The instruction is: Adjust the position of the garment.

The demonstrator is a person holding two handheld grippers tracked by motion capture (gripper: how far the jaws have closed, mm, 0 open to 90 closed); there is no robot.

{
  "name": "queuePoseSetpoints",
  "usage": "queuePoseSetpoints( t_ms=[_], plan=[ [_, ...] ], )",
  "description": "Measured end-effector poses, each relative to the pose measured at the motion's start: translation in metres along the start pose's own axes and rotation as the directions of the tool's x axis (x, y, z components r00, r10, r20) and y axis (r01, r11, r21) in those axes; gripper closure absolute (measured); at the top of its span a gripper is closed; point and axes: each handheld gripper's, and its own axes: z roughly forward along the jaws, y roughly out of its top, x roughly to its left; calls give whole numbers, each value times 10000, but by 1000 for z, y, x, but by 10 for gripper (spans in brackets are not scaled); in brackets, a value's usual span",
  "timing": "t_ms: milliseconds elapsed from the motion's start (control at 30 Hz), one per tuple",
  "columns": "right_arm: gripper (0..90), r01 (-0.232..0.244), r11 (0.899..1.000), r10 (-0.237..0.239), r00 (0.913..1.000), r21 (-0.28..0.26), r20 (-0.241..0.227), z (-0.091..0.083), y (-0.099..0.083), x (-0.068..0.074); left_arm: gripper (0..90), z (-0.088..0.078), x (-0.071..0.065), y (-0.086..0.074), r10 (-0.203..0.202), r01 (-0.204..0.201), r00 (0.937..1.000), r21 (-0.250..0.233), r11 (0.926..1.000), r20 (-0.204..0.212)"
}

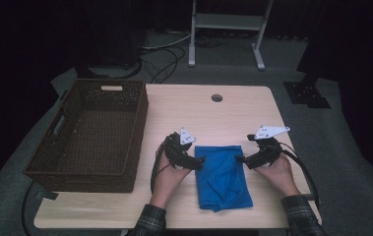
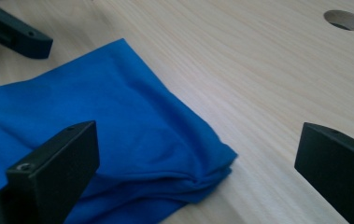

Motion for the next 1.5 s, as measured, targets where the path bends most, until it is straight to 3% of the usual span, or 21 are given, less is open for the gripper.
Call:
queuePoseSetpoints(
  t_ms=[333,733,833,933,1067,1233,1433,1500],
  plan=[
    [0,126,9986,-165,9969,-507,-766,-4,8,35,5,-5,-10,-17,-76,72,9997,170,9998,233],
    [0,397,9991,-411,9939,-152,-1027,-5,-4,79,5,1,-12,-23,6,-22,9981,264,9996,624],
    [0,359,9992,-379,9920,-183,-1206,-5,-5,84,5,2,-13,-22,86,-113,9983,458,9989,575],
    [0,310,9989,-354,9912,-364,-1272,-7,-5,93,6,6,-15,-21,361,-404,9983,948,9947,458],
    [27,671,9976,-690,9890,-186,-1306,-1,-2,102,5,7,-15,-21,379,-427,9980,984,9942,498],
    [57,567,9982,-592,9865,-208,-1525,4,-2,104,5,7,-14,-21,253,-312,9981,1044,9940,568],
    [286,357,9947,-525,9827,-966,-1775,-1,0,108,6,8,-14,-21,240,-299,9981,1054,9940,574],
    [318,348,9939,-531,9826,-1042,-1780,0,0,109,6,8,-14,-21,236,-296,9981,1055,9940,576]
  ],
)
